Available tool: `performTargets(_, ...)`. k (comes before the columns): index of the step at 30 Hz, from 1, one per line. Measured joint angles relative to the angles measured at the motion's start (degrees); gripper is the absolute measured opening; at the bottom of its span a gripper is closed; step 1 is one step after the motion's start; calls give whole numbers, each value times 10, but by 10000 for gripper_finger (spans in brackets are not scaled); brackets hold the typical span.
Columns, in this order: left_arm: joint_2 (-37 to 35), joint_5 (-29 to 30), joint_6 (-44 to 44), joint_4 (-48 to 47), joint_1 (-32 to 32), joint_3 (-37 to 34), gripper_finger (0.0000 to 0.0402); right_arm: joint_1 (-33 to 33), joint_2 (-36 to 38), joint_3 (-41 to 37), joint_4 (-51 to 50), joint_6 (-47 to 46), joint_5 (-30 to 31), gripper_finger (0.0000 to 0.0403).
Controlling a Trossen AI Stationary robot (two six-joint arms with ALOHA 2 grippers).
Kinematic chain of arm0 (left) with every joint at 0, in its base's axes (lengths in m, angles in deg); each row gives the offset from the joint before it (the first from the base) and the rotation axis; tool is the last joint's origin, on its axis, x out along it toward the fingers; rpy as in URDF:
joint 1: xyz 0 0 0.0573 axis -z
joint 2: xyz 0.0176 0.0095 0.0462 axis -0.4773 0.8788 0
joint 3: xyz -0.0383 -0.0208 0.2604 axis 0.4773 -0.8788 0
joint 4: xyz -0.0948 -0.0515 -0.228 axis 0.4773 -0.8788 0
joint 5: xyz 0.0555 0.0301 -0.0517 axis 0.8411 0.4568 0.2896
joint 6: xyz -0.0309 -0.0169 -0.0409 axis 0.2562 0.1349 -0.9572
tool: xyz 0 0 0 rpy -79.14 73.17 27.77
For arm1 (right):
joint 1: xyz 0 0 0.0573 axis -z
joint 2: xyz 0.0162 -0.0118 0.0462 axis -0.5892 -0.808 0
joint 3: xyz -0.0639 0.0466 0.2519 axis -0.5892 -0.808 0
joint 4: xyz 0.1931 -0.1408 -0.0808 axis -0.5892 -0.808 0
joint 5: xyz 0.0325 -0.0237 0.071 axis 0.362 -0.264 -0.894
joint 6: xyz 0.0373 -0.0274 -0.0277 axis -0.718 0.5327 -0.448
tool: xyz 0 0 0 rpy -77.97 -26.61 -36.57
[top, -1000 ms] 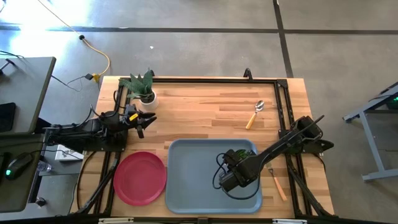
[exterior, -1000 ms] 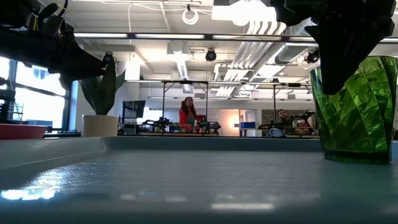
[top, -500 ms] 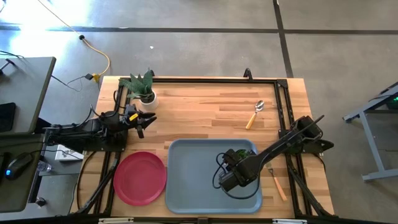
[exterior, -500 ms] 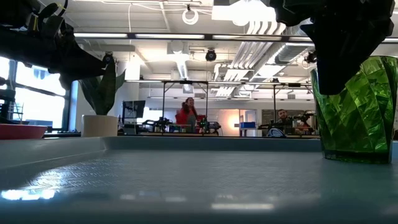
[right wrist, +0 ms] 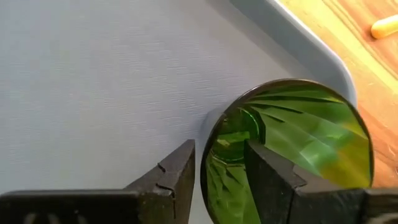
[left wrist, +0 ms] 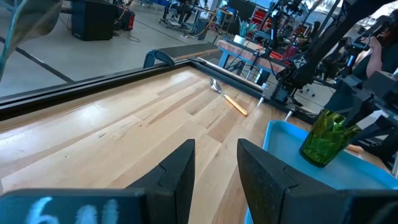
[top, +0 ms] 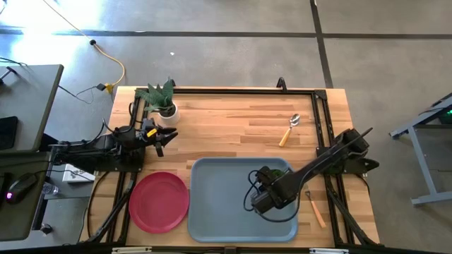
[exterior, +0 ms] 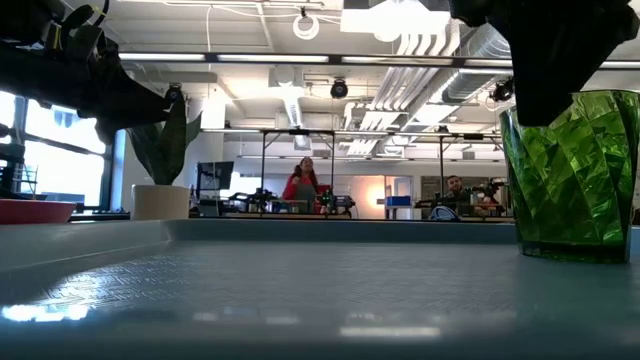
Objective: Pick and place plate/cup/fork/spoon on tray
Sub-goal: Put the yellow spoon on the blue tray
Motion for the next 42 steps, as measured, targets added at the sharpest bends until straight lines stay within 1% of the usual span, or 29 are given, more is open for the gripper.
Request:
performTargets(16, 0, 0, -5, 0, 0, 0, 110, 6, 99, 0, 1, -28, 3, 129)
performTargets(20, 0, 0, -20, 8, 0, 0, 110, 10, 123, 0, 1, -26, 35, 129)
performTargets(24, 0, 0, -19, 64, 0, 0, 110, 18, 145, 0, -2, -26, 80, 129)
performTargets(31, 0, -28, 32, 181, 0, 2, 110, 40, 183, 0, -31, -19, 162, 129)
performTargets(34, 0, -31, 53, 180, 0, 23, 110, 55, 198, 0, -46, -19, 181, 129)
performTargets(37, 0, -31, 97, 180, 0, 51, 110, 74, 211, 0, -58, -18, 184, 129)
performTargets(42, 10, -31, 165, 177, 0, 107, 110, 109, 228, 0, -62, 17, 204, 129)
